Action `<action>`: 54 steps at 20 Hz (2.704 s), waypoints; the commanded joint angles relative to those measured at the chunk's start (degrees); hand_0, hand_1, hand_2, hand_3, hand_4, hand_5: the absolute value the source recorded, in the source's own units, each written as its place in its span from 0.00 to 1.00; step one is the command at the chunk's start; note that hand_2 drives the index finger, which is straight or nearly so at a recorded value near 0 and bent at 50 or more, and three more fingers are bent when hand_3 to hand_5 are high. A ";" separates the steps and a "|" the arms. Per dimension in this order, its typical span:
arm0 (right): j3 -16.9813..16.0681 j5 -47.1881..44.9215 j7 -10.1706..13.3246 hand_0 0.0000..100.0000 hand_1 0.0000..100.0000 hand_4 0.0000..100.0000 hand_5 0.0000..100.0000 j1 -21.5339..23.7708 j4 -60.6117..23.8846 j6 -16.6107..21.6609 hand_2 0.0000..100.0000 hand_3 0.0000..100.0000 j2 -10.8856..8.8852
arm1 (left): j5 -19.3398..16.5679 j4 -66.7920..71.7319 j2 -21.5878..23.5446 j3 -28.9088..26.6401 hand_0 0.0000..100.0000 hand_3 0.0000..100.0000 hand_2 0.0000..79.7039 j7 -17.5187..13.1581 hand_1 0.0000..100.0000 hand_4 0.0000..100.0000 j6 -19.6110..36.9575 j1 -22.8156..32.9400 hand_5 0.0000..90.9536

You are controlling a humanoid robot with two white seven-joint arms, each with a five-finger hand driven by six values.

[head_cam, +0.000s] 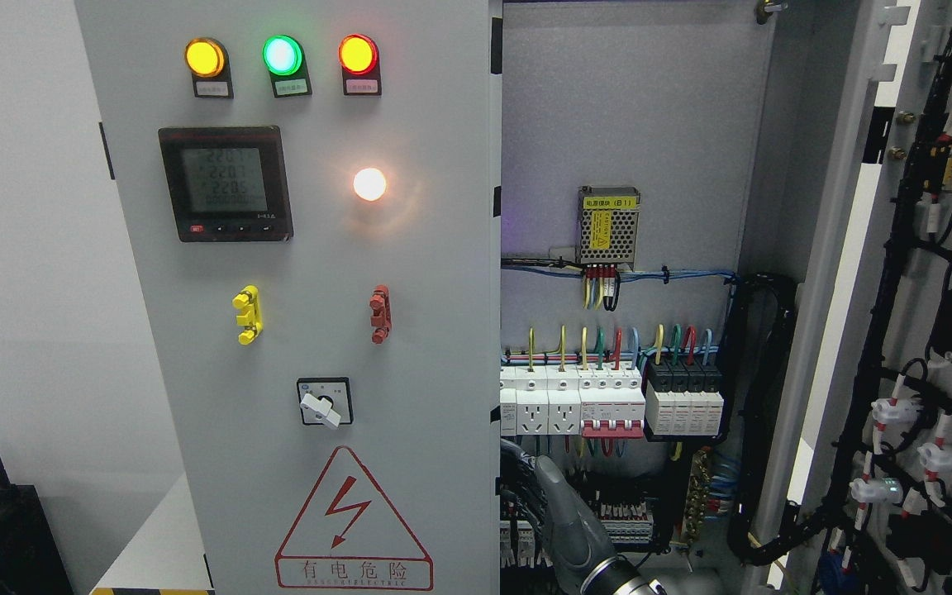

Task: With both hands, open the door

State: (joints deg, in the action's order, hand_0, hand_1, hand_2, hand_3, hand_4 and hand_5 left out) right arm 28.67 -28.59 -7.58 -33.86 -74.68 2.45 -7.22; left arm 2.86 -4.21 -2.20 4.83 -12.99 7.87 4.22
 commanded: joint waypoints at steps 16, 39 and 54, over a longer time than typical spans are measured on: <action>-0.46 -0.15 -2.79 0.00 0.00 0.00 0.00 -0.94 0.50 -1.04 0.00 0.00 -0.07 | 0.04 0.00 0.00 0.00 0.00 0.00 0.00 -0.02 0.00 0.04 0.04 0.00 0.00; -0.72 -2.00 -4.90 0.00 0.00 0.00 0.00 -1.91 0.94 -2.27 0.00 0.00 -0.16 | -0.05 0.00 0.00 0.00 0.00 0.00 0.00 -0.02 0.00 0.04 0.04 0.00 0.00; -0.72 -2.00 -6.48 0.00 0.00 0.00 0.00 -2.35 1.20 -2.45 0.00 0.00 -0.16 | -0.04 0.00 0.00 0.00 0.00 0.00 0.00 -0.02 0.00 0.04 0.04 0.00 0.00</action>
State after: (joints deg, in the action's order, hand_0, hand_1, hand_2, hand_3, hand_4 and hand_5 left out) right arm 28.01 -30.57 -13.12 -36.03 -73.66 0.05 -7.36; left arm 2.84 -4.22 -2.20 4.83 -12.99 7.86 4.22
